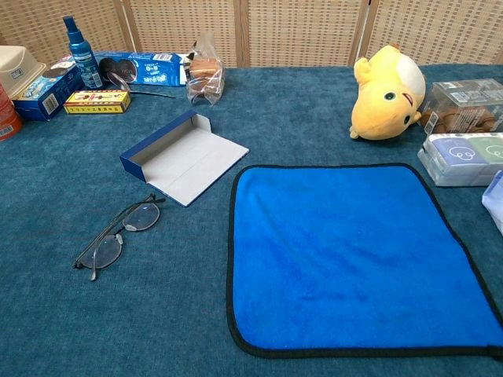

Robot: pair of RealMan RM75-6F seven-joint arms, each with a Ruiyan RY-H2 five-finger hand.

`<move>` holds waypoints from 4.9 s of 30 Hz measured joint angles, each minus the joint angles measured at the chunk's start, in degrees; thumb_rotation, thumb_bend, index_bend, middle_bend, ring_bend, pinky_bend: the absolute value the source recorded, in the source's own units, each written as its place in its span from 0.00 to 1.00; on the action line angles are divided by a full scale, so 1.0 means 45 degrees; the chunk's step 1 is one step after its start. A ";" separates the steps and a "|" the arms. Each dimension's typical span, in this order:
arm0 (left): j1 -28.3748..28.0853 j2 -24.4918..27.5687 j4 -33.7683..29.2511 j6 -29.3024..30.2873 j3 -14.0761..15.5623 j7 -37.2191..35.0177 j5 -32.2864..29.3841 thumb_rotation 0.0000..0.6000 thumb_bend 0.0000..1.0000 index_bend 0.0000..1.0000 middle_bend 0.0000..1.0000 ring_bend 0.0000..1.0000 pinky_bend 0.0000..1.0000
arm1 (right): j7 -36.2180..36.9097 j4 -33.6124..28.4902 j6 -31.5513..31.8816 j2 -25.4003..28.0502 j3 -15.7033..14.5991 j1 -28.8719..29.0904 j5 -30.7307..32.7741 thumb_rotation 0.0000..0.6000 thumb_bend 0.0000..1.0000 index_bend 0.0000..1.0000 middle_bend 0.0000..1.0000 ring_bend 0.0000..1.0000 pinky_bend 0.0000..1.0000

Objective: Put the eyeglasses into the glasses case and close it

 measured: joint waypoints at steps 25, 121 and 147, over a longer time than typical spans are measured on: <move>-0.2198 0.1157 -0.0563 -0.3323 -0.0671 -0.0461 -0.1254 1.00 0.16 0.01 0.12 0.00 0.00 | 0.0462 0.0313 0.0654 0.0146 0.0025 -0.0490 0.0013 1.00 0.29 0.10 0.09 0.00 0.07; -1.1948 -0.3068 0.7525 -0.9245 -0.1523 0.2150 -1.0975 1.00 0.16 0.00 0.24 0.00 0.00 | -0.0764 -0.1129 0.1535 0.0940 0.0330 -0.1438 0.0303 1.00 0.29 0.09 0.09 0.00 0.07; -1.2644 -0.3314 0.6307 -0.9417 -0.1319 0.1326 -1.0469 1.00 0.15 0.00 0.25 0.00 0.00 | -0.0214 -0.0848 0.1811 0.0953 0.0268 -0.1723 0.0160 1.00 0.29 0.09 0.09 0.00 0.07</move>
